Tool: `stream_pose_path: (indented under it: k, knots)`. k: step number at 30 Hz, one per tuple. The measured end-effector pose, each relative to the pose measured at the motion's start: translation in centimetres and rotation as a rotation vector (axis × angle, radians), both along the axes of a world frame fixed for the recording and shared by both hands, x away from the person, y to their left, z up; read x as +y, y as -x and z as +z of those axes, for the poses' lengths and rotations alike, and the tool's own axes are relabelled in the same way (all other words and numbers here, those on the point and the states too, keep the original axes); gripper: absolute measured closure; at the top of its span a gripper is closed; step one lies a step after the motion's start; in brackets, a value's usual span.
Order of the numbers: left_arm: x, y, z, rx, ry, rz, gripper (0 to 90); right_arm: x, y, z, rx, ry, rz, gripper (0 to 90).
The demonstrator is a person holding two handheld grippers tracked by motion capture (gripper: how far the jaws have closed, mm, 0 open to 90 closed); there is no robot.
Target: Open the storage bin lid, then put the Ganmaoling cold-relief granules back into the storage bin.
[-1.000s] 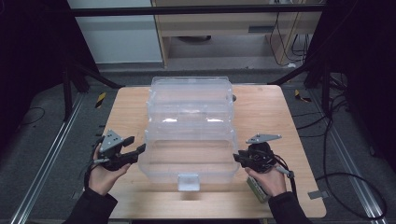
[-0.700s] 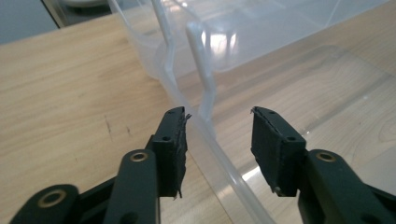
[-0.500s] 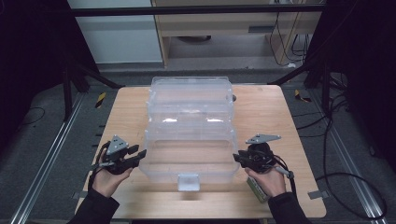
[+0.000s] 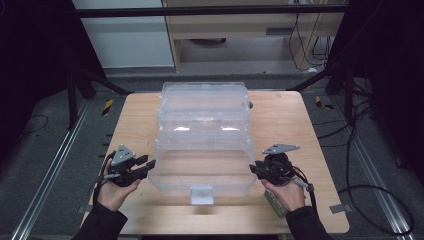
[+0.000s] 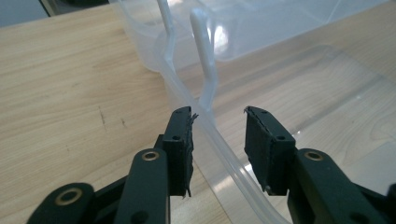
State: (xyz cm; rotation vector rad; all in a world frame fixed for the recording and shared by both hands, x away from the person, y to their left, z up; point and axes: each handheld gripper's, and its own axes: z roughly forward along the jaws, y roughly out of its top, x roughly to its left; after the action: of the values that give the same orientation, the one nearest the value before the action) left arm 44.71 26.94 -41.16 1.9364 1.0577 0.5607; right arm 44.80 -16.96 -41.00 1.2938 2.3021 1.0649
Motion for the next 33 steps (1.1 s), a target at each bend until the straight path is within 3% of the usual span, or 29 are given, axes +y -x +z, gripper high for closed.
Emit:
stream_pose_path:
  k: [4, 8, 11, 14, 16, 18, 19, 25, 33]
  knots:
    - [0.5, 0.0, 0.3, -0.018, 0.032, 0.005, 55.8, -0.2, 0.2, 0.7, -0.032, -0.015, 0.011, 66.8]
    - [0.9, -0.1, 0.3, -0.028, 0.035, 0.025, 49.6, -0.5, 0.5, 1.2, -0.045, -0.020, 0.020, 63.4]
    - [1.8, -0.4, 0.3, -0.056, 0.043, 0.039, 45.8, -1.5, 0.6, 2.1, -0.063, -0.031, 0.018, 55.0]
    - [2.5, -0.6, 0.2, -0.057, 0.037, 0.061, 42.5, -2.2, 0.9, 2.8, -0.072, -0.045, 0.009, 52.2]
    - [3.5, -1.0, -0.2, -0.036, 0.061, 0.094, 40.8, -3.3, 1.1, 3.6, -0.090, -0.055, -0.009, 46.1]
    - [3.8, -1.1, -0.3, -0.033, 0.069, 0.105, 39.9, -3.6, 1.1, 3.8, -0.085, -0.056, -0.014, 43.9]
    - [4.1, -1.2, -0.4, -0.031, 0.074, 0.116, 39.1, -4.1, 1.1, 4.0, -0.068, -0.036, -0.015, 39.4]
    - [5.1, -1.5, -0.6, -0.040, 0.083, 0.153, 36.5, -5.1, 1.0, 4.4, -0.034, 0.021, -0.010, 31.9]
    - [5.3, -1.7, -1.0, -0.034, 0.058, 0.162, 36.2, -5.6, 1.4, 5.1, 0.024, 0.060, -0.012, 26.6]
